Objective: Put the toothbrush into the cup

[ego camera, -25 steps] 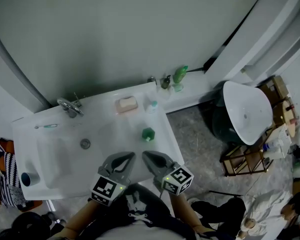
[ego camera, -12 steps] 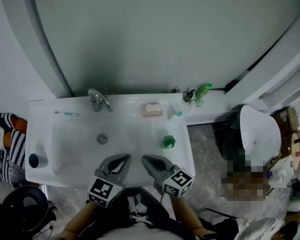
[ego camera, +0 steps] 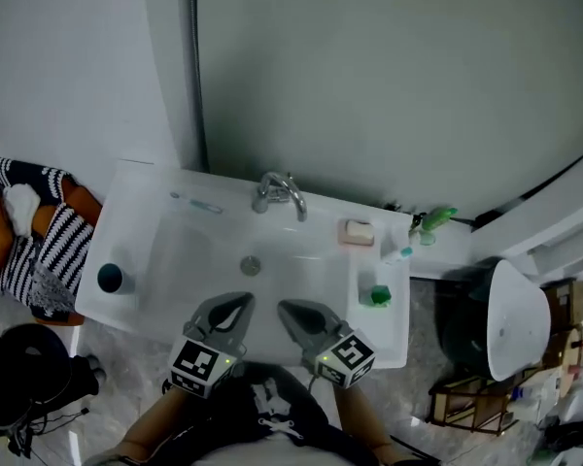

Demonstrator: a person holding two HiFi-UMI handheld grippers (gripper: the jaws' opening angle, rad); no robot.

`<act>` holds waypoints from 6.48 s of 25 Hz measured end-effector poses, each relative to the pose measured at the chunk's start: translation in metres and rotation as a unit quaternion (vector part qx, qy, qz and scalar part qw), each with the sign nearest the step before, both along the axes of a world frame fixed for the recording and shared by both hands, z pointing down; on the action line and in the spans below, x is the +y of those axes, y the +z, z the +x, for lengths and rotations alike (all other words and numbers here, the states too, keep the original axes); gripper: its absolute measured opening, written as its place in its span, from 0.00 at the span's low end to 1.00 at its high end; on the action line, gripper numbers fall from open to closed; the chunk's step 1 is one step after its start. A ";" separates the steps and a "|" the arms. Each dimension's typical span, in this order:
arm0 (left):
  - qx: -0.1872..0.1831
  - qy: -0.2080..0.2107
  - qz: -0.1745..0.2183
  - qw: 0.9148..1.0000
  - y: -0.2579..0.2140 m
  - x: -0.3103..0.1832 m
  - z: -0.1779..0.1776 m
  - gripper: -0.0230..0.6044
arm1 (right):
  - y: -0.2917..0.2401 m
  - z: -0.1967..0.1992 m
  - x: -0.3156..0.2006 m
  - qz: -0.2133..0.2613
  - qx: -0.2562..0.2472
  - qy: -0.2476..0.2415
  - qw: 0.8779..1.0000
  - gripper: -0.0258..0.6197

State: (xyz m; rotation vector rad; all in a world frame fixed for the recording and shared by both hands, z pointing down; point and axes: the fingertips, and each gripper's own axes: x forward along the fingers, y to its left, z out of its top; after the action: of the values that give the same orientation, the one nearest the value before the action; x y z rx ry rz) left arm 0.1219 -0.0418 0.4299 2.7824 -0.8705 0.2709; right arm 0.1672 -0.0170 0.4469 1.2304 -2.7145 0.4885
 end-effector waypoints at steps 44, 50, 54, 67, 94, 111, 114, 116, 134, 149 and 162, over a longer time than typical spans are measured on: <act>0.043 -0.069 -0.032 0.996 0.020 -0.101 -0.202 0.04 | 0.023 -0.237 -0.152 0.022 0.241 -0.211 0.947 0.08; 0.042 -0.075 -0.051 0.995 0.031 -0.123 -0.203 0.04 | 0.034 -0.236 -0.198 0.019 0.267 -0.209 0.940 0.08; 0.041 -0.079 -0.065 0.994 0.038 -0.135 -0.203 0.04 | 0.044 -0.236 -0.223 0.007 0.276 -0.217 0.936 0.08; 0.050 -0.088 -0.099 0.990 0.060 -0.158 -0.206 0.04 | 0.097 -0.232 -0.277 -0.059 0.287 -0.226 0.929 0.10; 0.058 -0.090 -0.139 0.984 0.089 -0.179 -0.195 0.04 | 0.211 -0.218 -0.353 -0.177 0.384 -0.213 0.881 0.17; 0.042 -0.099 -0.127 0.986 0.087 -0.177 -0.203 0.04 | 0.232 -0.212 -0.367 -0.175 0.471 -0.180 0.846 0.09; 0.041 -0.096 -0.125 0.987 0.085 -0.176 -0.202 0.04 | 0.226 -0.212 -0.366 -0.175 0.457 -0.172 0.855 0.09; 0.040 -0.095 -0.122 0.987 0.083 -0.175 -0.201 0.04 | 0.218 -0.212 -0.364 -0.173 0.445 -0.166 0.863 0.09; 0.032 -0.113 -0.079 0.990 0.054 -0.160 -0.212 0.04 | 0.145 -0.205 -0.331 -0.121 0.357 -0.096 0.921 0.09; 0.029 -0.114 -0.048 0.992 0.033 -0.128 -0.210 0.04 | 0.077 -0.206 -0.267 -0.070 0.306 -0.076 0.946 0.09; 0.021 -0.117 -0.027 0.993 0.018 -0.096 -0.212 0.04 | 0.022 -0.204 -0.208 -0.009 0.284 -0.072 0.956 0.09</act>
State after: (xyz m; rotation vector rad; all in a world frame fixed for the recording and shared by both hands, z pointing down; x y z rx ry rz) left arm -0.0899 -0.1376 0.4484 2.5955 -1.1483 0.1926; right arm -0.0371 -0.2255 0.4689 0.9672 -2.2734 0.1116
